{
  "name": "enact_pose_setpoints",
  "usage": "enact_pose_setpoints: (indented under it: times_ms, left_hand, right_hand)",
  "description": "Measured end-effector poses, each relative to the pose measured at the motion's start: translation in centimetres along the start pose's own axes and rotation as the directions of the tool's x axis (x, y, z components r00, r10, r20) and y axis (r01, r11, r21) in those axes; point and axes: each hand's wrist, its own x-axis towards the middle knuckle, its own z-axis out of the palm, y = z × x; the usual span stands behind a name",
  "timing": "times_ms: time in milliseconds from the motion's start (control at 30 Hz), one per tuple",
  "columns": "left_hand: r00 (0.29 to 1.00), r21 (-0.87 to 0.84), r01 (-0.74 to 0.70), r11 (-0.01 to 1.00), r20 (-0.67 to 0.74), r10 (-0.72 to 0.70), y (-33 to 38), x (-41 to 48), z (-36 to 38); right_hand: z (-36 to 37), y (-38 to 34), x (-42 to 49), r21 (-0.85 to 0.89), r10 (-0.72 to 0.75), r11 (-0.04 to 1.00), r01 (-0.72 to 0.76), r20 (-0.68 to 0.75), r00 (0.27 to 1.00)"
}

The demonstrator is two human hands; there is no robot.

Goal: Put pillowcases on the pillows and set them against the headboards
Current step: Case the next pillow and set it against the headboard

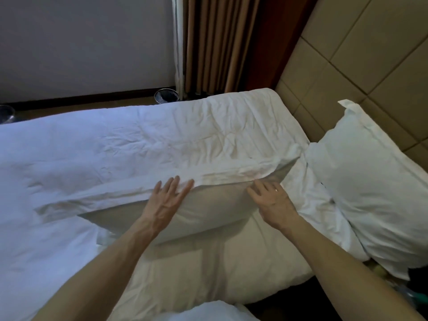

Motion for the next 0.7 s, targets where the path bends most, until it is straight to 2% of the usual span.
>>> enact_pose_setpoints:
  times_ms: [133, 233, 400, 500, 567, 700]
  left_hand:
    - [0.99, -0.104, 0.087, 0.991, 0.123, -0.074, 2.0, 1.4, -0.9]
    - [0.989, -0.127, 0.126, 0.984, 0.097, -0.114, 3.0, 2.0, -1.0]
    - [0.98, -0.19, 0.196, 0.962, 0.071, -0.185, 5.8, 3.7, -1.2]
    - [0.988, -0.228, 0.151, 0.962, 0.065, -0.14, 8.3, 6.4, -2.6]
    - [0.992, -0.228, 0.116, 0.967, 0.081, -0.1, 10.5, 8.6, -3.6]
    - [0.995, -0.074, 0.033, 0.997, 0.099, -0.025, 15.9, 12.7, -5.4]
  right_hand:
    - [-0.1, 1.7, 1.4, 0.082, 0.023, 0.996, -0.017, -0.067, 0.997]
    - [-0.8, 3.9, 2.8, 0.092, -0.033, 0.994, 0.054, -0.212, 0.977]
    - [-0.5, 7.1, 5.7, 0.052, -0.187, 0.976, 0.213, -0.318, 0.93]
    - [-0.1, 9.1, 7.0, 0.091, -0.147, 0.98, 0.178, -0.278, 0.949]
    - [0.0, 10.6, 7.3, 0.117, -0.136, 0.98, 0.159, -0.189, 0.973]
    - [-0.2, 12.9, 7.2, 0.119, -0.135, 0.982, 0.144, -0.081, 0.988]
